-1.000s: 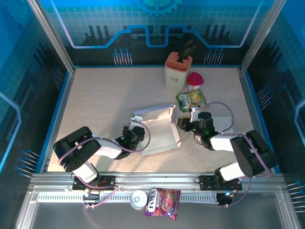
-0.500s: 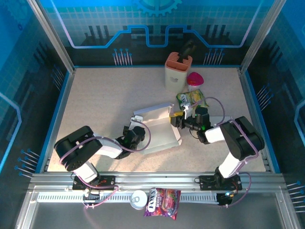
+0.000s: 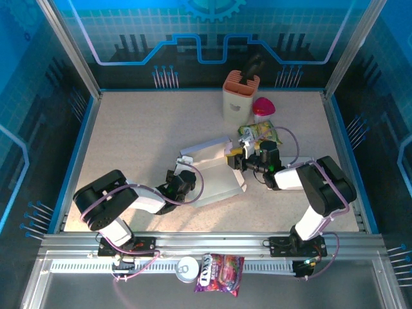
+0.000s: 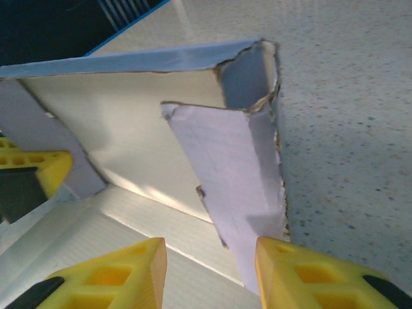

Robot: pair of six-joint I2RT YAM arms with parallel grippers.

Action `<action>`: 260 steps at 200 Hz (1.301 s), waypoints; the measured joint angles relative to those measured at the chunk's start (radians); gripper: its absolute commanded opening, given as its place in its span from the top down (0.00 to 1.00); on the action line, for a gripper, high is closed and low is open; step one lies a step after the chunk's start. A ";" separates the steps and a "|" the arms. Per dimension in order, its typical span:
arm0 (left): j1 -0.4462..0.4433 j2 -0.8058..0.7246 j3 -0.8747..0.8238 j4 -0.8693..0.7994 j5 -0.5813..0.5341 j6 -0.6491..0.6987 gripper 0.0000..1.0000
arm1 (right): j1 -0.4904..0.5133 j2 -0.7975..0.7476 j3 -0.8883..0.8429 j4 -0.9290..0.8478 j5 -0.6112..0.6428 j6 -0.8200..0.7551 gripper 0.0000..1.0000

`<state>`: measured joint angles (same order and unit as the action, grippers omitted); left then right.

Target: Fold the paper box

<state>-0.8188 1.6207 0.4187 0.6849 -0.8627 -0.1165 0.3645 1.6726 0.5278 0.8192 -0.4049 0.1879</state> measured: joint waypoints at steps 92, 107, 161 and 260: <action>0.000 0.000 0.000 0.000 0.000 0.000 1.00 | -0.006 -0.084 0.009 -0.077 0.108 -0.034 0.59; 0.000 0.000 0.000 0.000 0.000 0.000 1.00 | -0.025 -0.108 -0.009 -0.069 0.100 -0.021 0.56; 0.000 0.000 0.000 0.000 0.000 -0.001 1.00 | -0.088 -0.051 0.059 -0.103 -0.023 0.014 0.46; 0.000 0.000 0.005 -0.008 -0.002 0.000 1.00 | -0.057 0.018 0.189 -0.252 -0.123 -0.053 0.62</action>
<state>-0.8188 1.6207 0.4236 0.6773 -0.8646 -0.1165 0.3077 1.6901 0.7166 0.5674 -0.5282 0.1345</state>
